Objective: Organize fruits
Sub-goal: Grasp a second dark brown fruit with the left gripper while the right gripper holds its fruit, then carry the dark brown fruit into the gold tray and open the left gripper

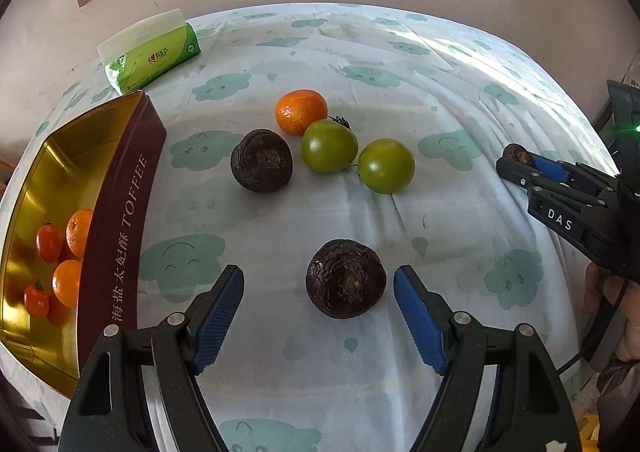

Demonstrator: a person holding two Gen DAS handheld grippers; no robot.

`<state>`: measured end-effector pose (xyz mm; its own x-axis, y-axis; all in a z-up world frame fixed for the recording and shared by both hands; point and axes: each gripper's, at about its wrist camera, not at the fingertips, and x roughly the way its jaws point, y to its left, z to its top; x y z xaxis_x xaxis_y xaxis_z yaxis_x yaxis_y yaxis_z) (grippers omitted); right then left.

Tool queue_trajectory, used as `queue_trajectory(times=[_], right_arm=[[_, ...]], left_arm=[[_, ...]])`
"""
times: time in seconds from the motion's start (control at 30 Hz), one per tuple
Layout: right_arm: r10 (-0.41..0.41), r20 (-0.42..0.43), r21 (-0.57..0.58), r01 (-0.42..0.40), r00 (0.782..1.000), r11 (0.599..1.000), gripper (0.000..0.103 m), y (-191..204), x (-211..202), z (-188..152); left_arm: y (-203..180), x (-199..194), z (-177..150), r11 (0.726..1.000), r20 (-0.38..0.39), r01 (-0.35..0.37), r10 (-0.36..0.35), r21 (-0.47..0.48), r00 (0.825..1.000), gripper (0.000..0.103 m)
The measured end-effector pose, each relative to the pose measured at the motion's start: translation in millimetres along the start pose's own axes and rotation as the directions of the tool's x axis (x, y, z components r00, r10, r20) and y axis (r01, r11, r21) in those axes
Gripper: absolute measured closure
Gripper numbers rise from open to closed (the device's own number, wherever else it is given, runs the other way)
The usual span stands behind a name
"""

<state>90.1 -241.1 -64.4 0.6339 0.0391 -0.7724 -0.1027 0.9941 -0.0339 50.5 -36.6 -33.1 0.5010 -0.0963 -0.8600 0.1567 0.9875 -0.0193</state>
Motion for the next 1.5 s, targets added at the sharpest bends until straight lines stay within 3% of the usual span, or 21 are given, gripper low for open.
queue_trajectory(times=[0.2, 0.6, 1.5], right_arm=[[0.001, 0.000, 0.001, -0.001, 1.000, 1.000, 0.066, -0.1, -0.3, -0.2], [0.003, 0.000, 0.003, -0.003, 1.000, 1.000, 0.066, -0.4, 0.0, -0.1], [0.003, 0.000, 0.003, -0.003, 1.000, 1.000, 0.066, -0.8, 0.1, -0.1]], left_arm=[[-1.7, 5.8, 3.9, 1.000, 0.001, 0.002, -0.002, -0.010, 1.000, 0.034], [-1.8, 9.4, 2.2, 0.998, -0.007, 0.053, -0.053, -0.025, 0.999, 0.066], [26.2, -19.9, -3.4, 0.992, 0.028, 0.082, -0.080, -0.091, 0.996, 0.067]])
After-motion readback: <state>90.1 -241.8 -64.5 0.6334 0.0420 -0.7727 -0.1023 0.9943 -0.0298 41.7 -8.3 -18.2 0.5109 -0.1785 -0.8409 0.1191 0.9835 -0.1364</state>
